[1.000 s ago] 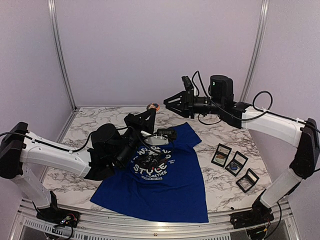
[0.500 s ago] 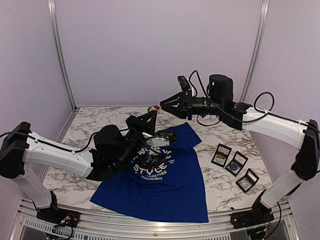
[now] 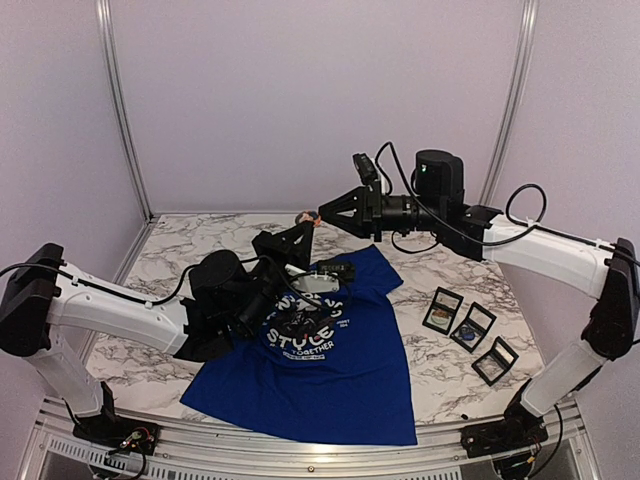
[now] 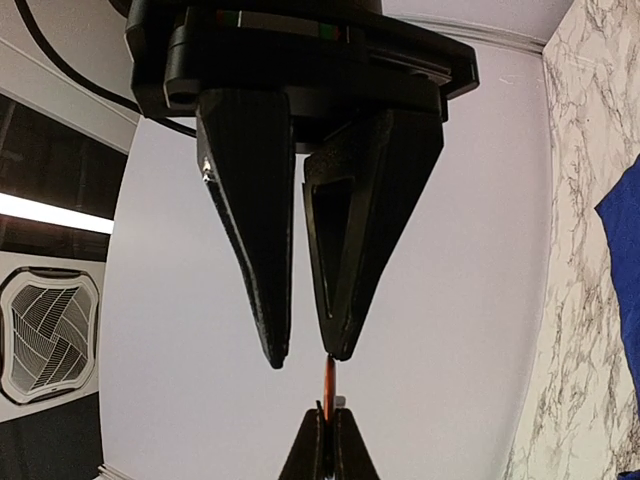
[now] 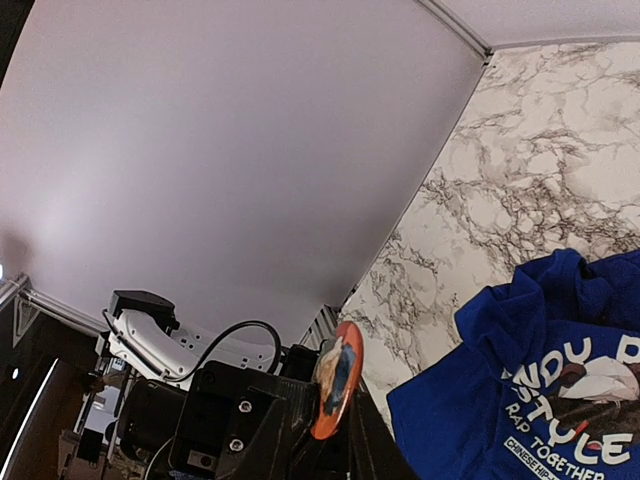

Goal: Remove the brooch from the garment
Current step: Pass from the left arm to the right

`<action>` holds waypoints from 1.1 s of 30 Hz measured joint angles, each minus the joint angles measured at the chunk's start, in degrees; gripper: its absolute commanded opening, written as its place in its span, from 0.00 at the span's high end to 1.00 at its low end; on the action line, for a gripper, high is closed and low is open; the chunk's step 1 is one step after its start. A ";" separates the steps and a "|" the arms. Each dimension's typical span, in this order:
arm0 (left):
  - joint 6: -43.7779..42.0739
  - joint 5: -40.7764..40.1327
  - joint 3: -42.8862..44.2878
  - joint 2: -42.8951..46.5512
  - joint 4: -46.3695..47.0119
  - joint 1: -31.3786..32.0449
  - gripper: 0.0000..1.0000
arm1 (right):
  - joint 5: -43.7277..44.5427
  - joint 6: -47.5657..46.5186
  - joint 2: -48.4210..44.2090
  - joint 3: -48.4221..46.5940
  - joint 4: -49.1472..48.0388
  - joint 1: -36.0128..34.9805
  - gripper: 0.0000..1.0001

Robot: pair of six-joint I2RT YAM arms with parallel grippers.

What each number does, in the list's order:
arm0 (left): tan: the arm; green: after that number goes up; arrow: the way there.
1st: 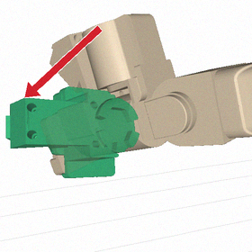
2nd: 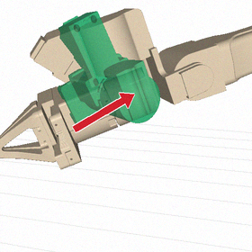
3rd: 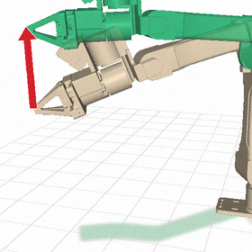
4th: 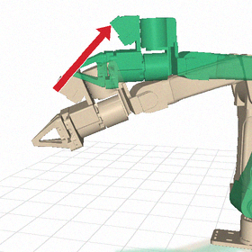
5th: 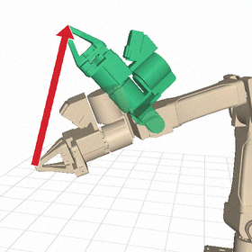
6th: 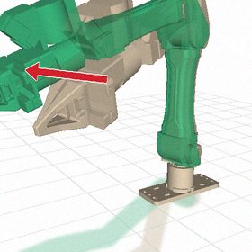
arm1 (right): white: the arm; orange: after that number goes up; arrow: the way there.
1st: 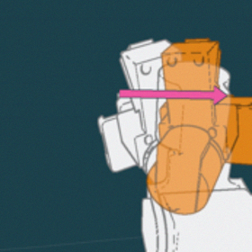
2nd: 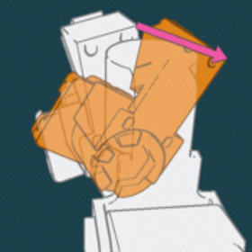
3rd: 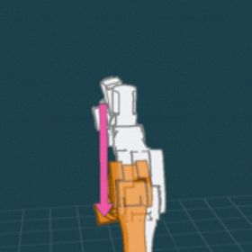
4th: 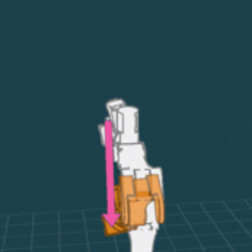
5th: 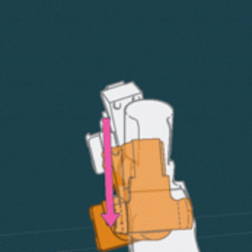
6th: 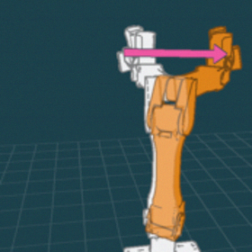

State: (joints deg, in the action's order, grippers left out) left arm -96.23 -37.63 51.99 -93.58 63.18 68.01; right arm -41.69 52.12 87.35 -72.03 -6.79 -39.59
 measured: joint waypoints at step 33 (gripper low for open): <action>-0.90 -0.39 0.02 -1.38 2.60 -0.20 1.00 | -1.33 1.60 1.79 -0.07 -0.57 -0.35 1.00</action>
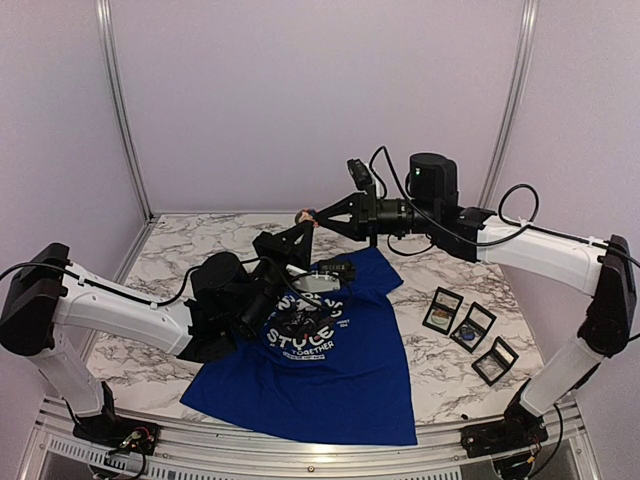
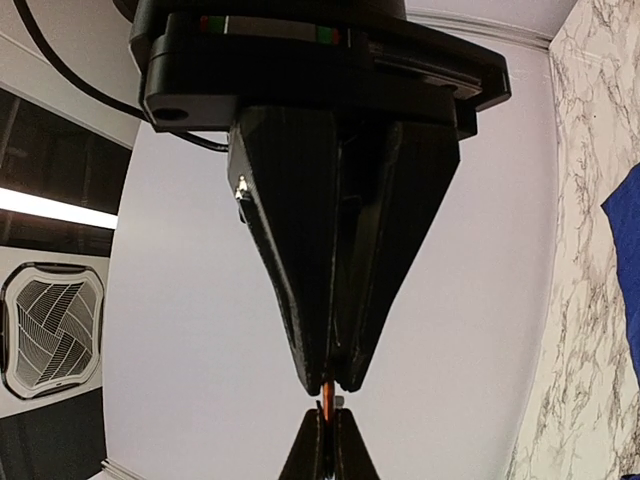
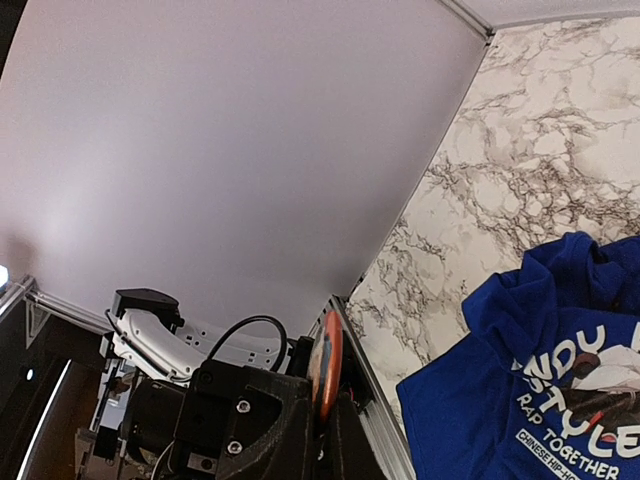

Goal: Remove the brooch from the garment
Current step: Pass from the left arm to the right, then pass from the right arm to the left

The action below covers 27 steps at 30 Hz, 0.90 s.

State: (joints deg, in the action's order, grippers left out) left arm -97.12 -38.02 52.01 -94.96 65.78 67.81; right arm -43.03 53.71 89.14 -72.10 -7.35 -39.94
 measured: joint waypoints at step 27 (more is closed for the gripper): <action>47.06 3.34 11.45 9.77 -36.24 -2.12 0.24 | 1.16 0.31 -1.75 7.48 -4.74 5.16 1.00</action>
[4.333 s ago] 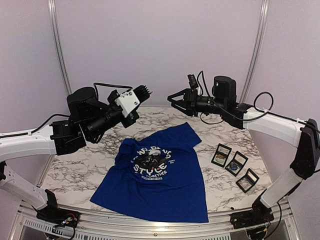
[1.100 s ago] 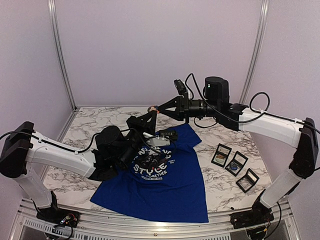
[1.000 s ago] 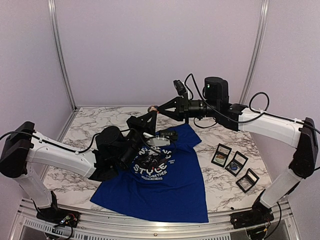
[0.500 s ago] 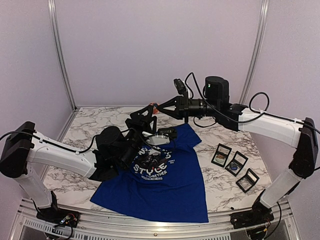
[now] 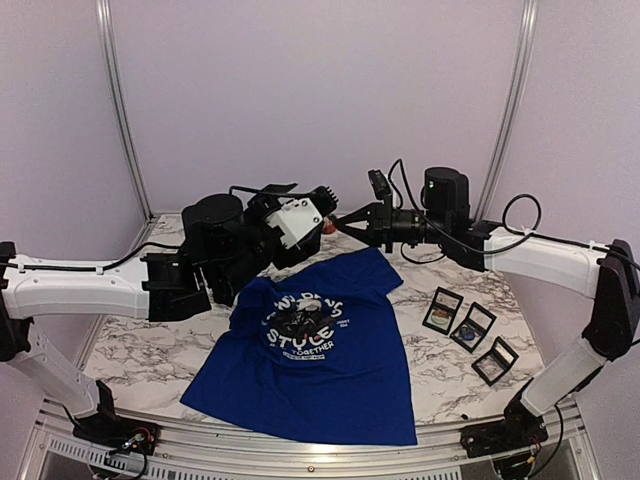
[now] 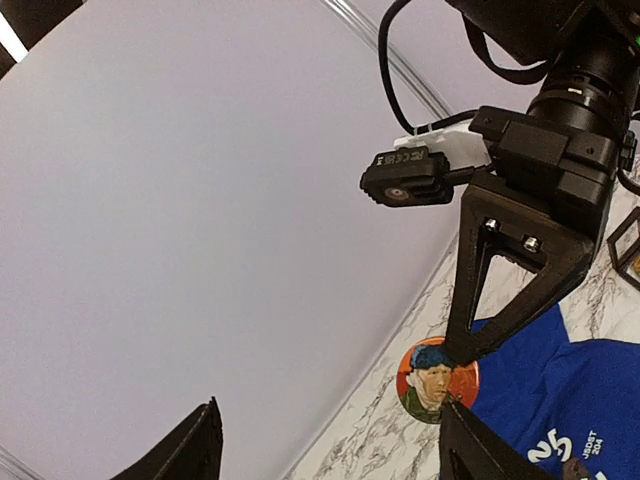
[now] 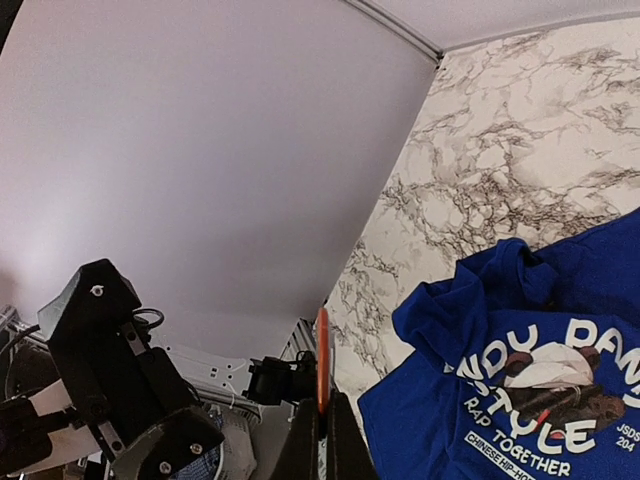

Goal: Remove the brooch from the garment
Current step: Pass from the right arm to the left

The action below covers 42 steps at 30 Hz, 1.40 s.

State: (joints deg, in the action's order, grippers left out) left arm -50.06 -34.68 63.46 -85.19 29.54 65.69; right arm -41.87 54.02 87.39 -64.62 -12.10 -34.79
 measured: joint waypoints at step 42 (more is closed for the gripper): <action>109.35 75.21 4.31 -14.27 14.58 -25.24 0.71 | -4.26 -2.58 -4.92 6.78 -13.09 2.58 1.00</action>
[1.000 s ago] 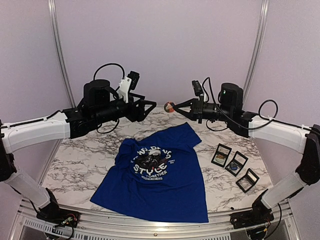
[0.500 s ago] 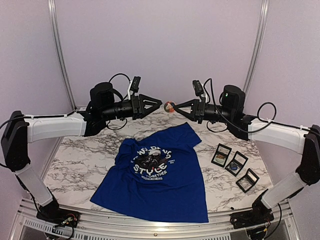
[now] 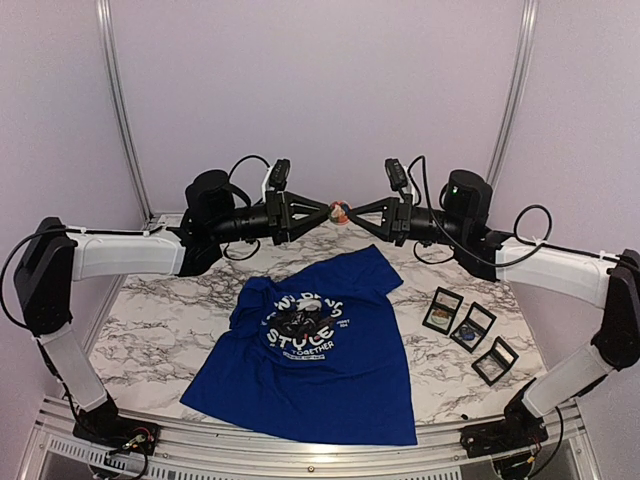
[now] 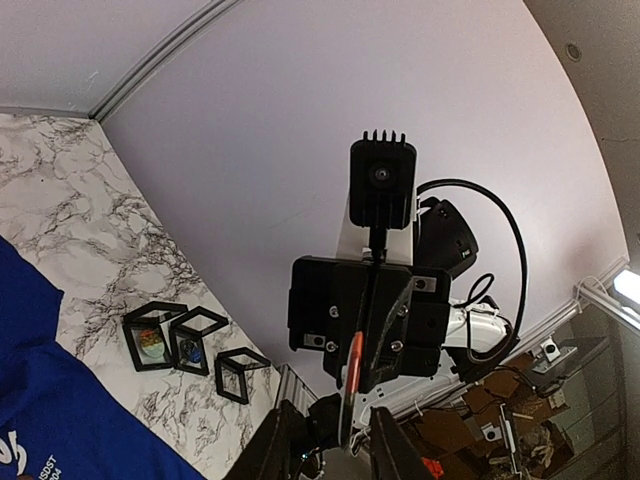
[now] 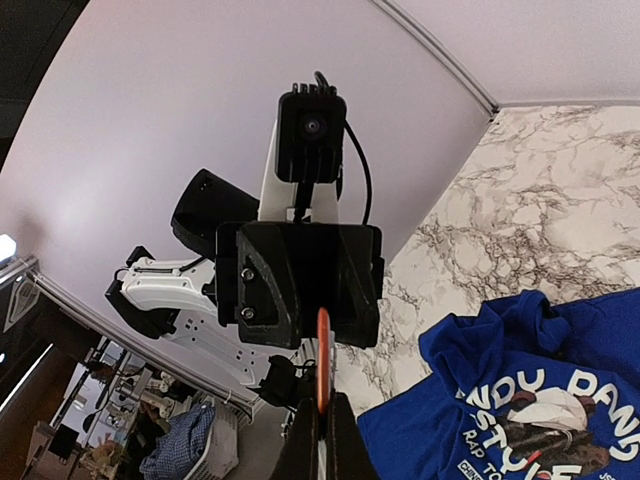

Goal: Remove the brooch from the garment
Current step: Pass from the right arm to the left, then move the brooch box to the corner of the board.

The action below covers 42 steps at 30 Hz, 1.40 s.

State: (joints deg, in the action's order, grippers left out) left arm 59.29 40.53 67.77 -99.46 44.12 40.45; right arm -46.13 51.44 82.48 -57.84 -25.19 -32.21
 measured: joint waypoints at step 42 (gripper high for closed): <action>7.52 -1.25 3.45 -9.70 5.60 5.60 1.00 | 23.82 -15.45 -12.07 -3.02 25.77 0.31 0.22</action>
State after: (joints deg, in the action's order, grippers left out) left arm 66.81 39.29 71.22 -109.16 49.71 46.04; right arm -22.31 35.99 70.41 -60.86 0.58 -31.90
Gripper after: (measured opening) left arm 0.026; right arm 0.745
